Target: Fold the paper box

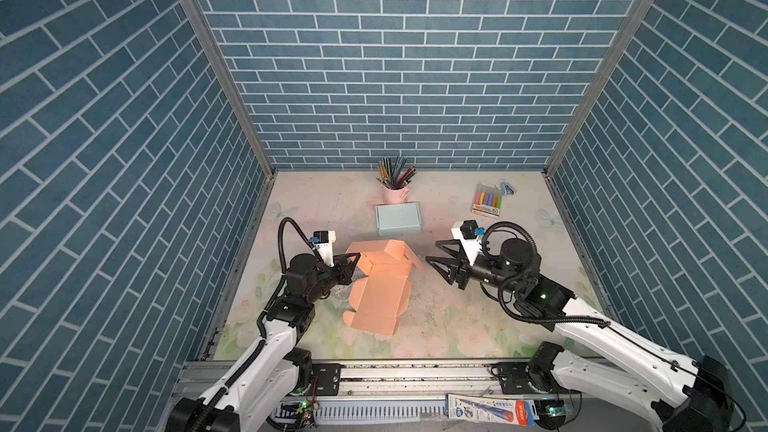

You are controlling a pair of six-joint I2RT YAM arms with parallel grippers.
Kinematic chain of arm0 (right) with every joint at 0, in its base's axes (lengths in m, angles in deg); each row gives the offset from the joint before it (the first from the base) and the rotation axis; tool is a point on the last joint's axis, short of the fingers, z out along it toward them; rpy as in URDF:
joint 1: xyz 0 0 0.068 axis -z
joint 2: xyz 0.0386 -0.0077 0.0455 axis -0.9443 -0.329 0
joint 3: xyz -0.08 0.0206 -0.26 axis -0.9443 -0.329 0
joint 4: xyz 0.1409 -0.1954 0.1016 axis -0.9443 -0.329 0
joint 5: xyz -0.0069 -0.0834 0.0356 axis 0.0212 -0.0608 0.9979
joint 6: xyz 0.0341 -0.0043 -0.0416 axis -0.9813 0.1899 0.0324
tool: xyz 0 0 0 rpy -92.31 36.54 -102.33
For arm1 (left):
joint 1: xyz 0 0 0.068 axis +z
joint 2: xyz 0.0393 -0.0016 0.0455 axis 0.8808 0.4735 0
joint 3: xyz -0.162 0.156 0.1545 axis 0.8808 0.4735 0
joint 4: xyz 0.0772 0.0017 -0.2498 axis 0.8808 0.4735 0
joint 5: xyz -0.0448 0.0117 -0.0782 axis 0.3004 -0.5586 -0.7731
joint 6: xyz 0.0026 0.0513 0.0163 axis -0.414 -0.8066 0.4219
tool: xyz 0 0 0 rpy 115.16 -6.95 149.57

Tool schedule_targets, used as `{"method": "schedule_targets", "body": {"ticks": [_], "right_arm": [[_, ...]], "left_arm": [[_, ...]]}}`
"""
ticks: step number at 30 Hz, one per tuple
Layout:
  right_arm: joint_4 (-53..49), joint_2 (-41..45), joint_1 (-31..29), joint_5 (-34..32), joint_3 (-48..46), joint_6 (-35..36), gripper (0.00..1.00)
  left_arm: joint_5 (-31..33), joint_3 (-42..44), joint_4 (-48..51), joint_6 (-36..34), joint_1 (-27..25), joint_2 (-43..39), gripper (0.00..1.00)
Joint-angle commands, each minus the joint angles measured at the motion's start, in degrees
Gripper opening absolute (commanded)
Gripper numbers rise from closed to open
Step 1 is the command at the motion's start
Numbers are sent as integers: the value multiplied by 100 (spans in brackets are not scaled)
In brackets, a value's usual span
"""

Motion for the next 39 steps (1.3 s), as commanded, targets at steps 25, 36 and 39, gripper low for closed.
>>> {"method": "schedule_targets", "body": {"ticks": [25, 36, 39], "right_arm": [[-788, -1324, -97, 628, 1124, 919, 33], [-1136, -1815, -645, -199, 1501, 1029, 29], [-1083, -1860, -723, -416, 1510, 951, 30]], "left_arm": [[-197, -29, -379, 47, 42, 180, 0], [-95, 63, -404, 12, 47, 302, 0], [-51, 54, -358, -11, 46, 314, 0]]}}
